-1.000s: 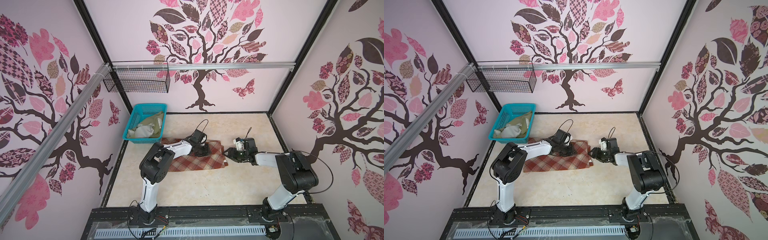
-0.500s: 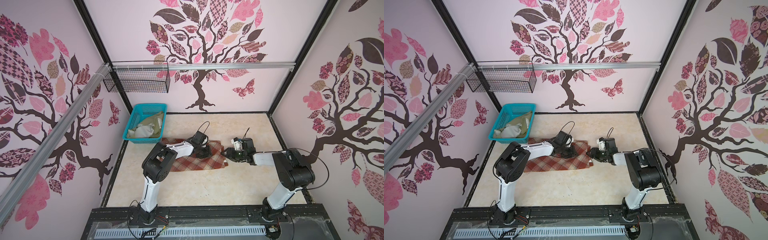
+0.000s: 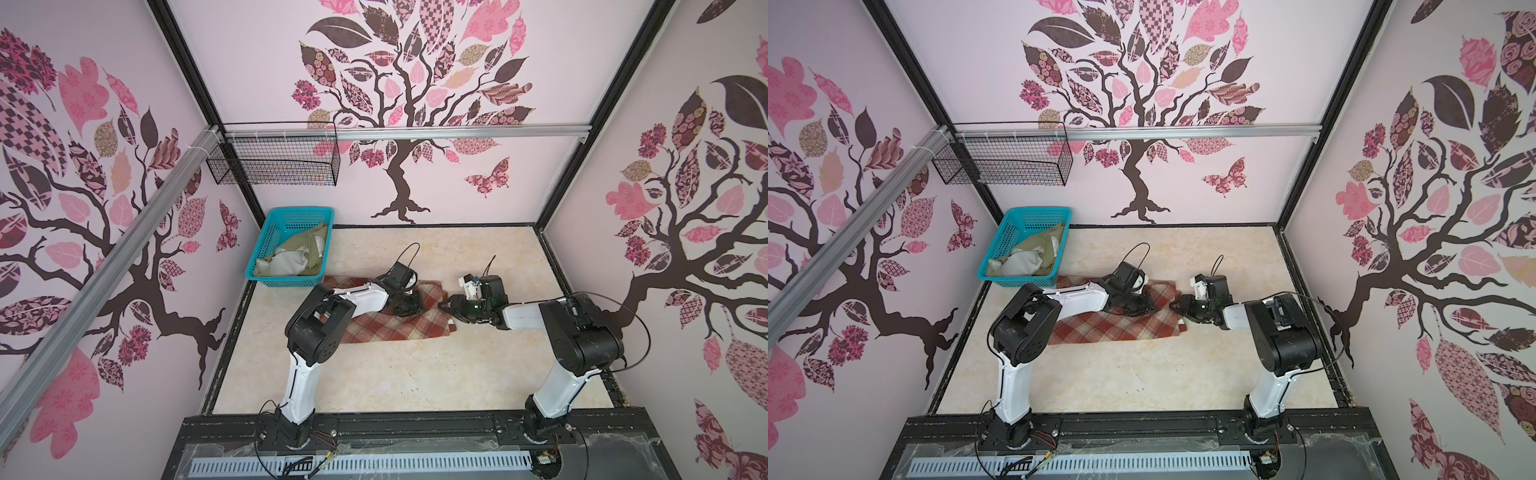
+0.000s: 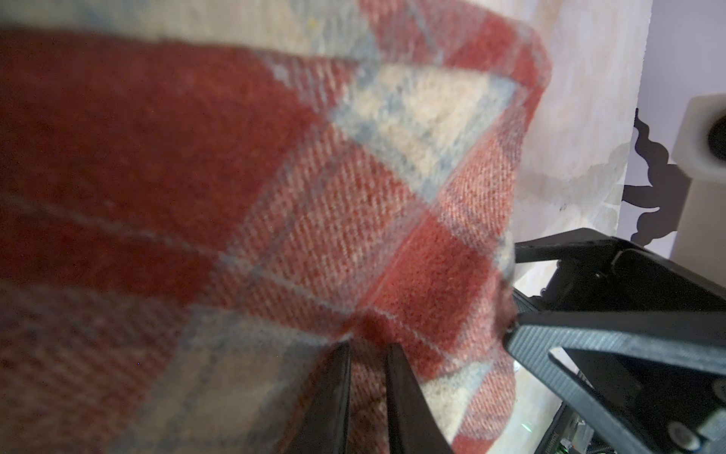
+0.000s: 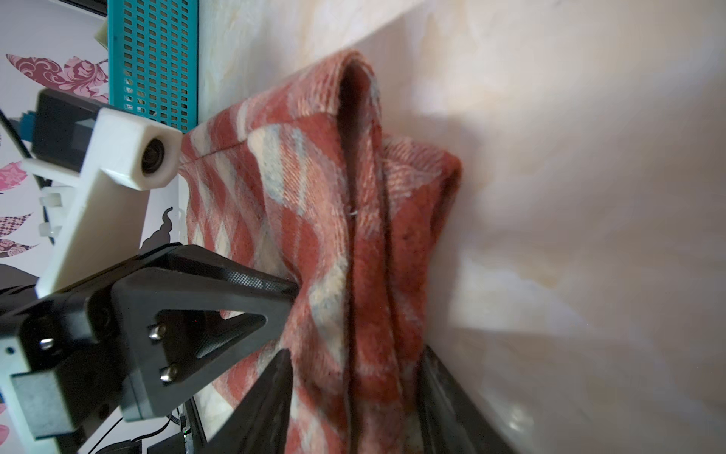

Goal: Fold and stack skirts
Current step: Fold the skirt at the center of the table.

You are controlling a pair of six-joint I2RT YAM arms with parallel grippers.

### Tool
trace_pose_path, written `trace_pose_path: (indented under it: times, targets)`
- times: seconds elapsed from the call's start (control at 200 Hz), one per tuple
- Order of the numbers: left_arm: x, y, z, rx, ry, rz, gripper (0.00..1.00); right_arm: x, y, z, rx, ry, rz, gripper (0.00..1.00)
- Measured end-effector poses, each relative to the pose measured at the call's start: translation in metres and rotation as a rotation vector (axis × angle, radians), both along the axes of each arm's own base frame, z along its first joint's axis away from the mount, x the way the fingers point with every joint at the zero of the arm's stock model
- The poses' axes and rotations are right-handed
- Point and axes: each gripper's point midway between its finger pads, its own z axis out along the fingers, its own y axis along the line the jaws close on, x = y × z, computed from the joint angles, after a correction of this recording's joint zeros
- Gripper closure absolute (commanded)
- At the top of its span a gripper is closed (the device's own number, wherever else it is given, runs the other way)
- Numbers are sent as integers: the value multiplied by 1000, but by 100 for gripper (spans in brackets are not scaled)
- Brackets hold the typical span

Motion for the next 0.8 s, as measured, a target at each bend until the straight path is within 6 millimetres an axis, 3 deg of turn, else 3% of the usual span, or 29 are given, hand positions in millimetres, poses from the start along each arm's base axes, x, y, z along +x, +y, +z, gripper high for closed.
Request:
trace_pose_path:
  times: [0.545,0.715,0.8]
  targets:
    - [0,-9,0,-8,-4,-10,80,3,7,0,35,-1,9,48]
    - [0,-9,0,-8,-4,-9,80,4,9,-1,45,4,6,53]
    - [0,-9,0,-9,-4,-9,80,4,10,-2,50,8,4,63]
